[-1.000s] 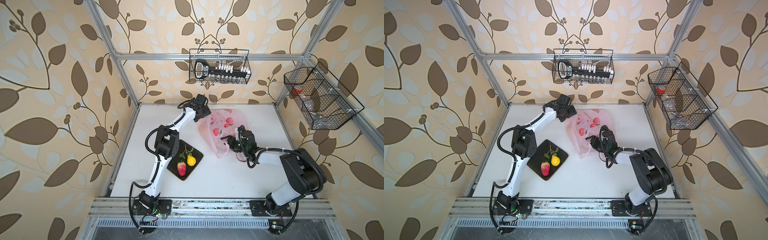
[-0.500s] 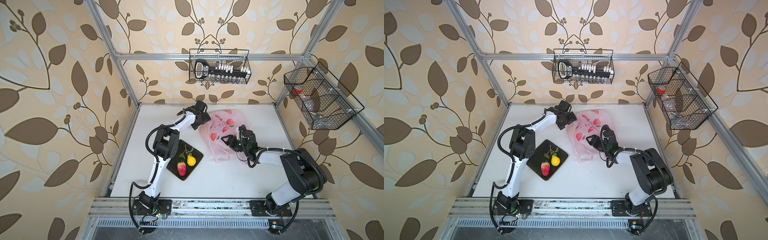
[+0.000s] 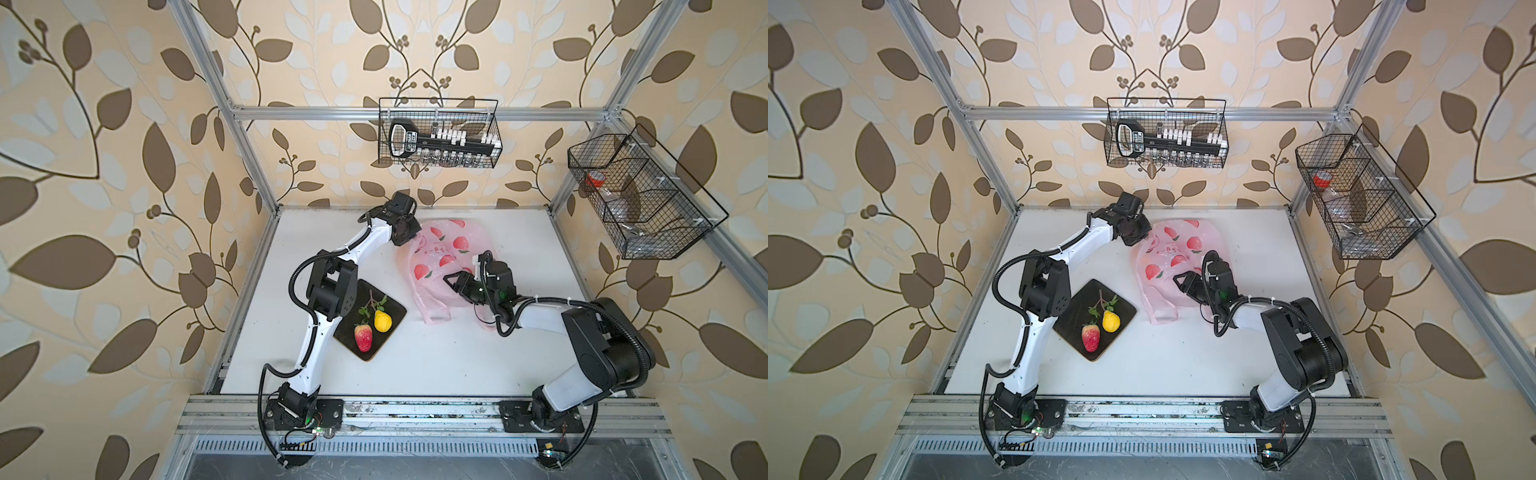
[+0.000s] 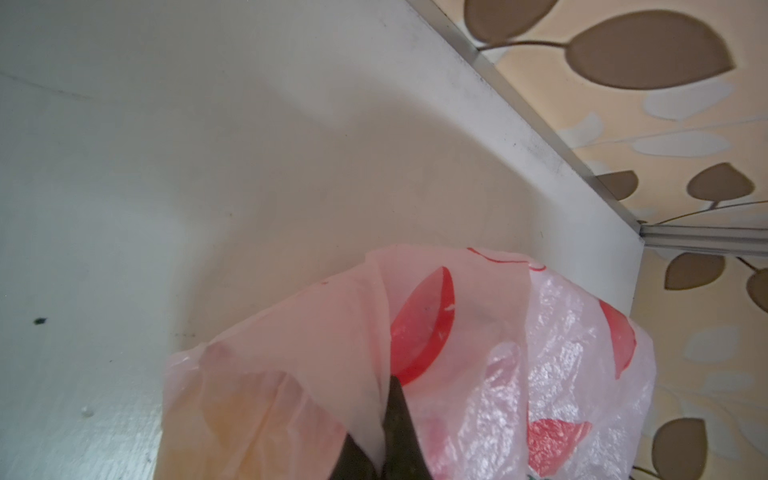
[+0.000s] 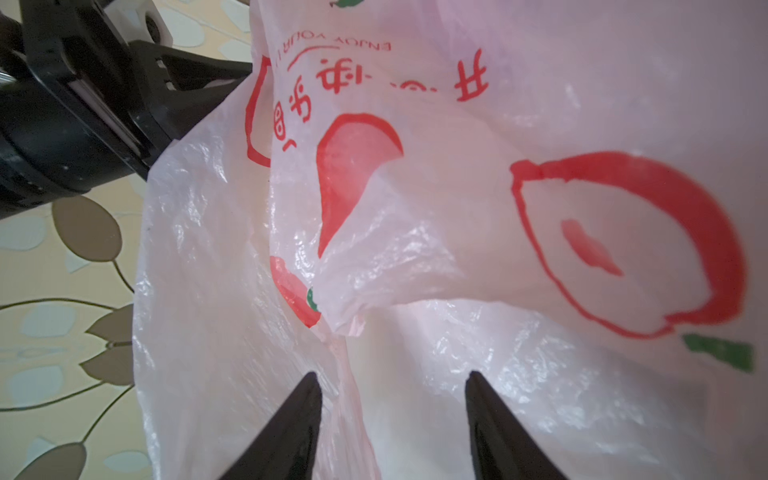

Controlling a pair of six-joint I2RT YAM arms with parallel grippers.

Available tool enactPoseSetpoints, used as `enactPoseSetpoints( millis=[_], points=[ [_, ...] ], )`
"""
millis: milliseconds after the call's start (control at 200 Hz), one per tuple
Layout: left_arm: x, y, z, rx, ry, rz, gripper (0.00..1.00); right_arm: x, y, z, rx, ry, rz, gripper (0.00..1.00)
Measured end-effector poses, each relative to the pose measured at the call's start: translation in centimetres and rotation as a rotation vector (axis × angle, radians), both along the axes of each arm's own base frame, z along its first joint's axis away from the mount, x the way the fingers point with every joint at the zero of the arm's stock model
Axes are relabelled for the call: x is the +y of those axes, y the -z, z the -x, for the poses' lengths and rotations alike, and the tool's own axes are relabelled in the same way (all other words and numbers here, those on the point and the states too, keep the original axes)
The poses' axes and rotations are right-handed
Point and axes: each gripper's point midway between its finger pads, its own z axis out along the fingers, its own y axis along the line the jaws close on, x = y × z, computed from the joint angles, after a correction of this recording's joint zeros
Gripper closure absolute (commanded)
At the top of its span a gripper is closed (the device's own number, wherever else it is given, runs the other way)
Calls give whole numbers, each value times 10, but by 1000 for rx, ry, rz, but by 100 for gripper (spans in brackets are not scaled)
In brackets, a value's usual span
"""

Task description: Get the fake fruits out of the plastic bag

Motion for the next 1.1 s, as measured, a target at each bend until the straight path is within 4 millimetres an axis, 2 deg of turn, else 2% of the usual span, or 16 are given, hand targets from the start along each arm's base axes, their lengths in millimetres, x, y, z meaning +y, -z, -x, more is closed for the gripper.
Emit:
enactPoseSetpoints(
  millis=[90,195,410,510,605,720,860,990,1100],
  points=[
    [-13,-6,8,-20,47,-9,100,-5,4,-2,8,7,3,52],
    [-34,-27,22,-66,116,-12,100,-10,4,-4,6,16,10,53],
    [-71,-96,67,-201,243,21,100,-15,8,0,14,5,54,49],
    [-78,-120,88,-248,279,35,100,-21,-2,2,-15,10,81,45],
    [-77,-131,99,-271,289,42,100,-29,-18,7,-61,22,107,42],
    [-71,-130,99,-279,275,32,100,-37,-30,16,-96,39,137,42],
    [-63,-117,91,-260,251,10,100,-47,-20,30,-77,52,182,41],
    [-58,-96,76,-228,232,-10,100,-59,-3,46,-29,64,245,37],
    [-54,-69,64,-190,219,-32,100,-66,1,52,-21,69,300,33]
  ],
)
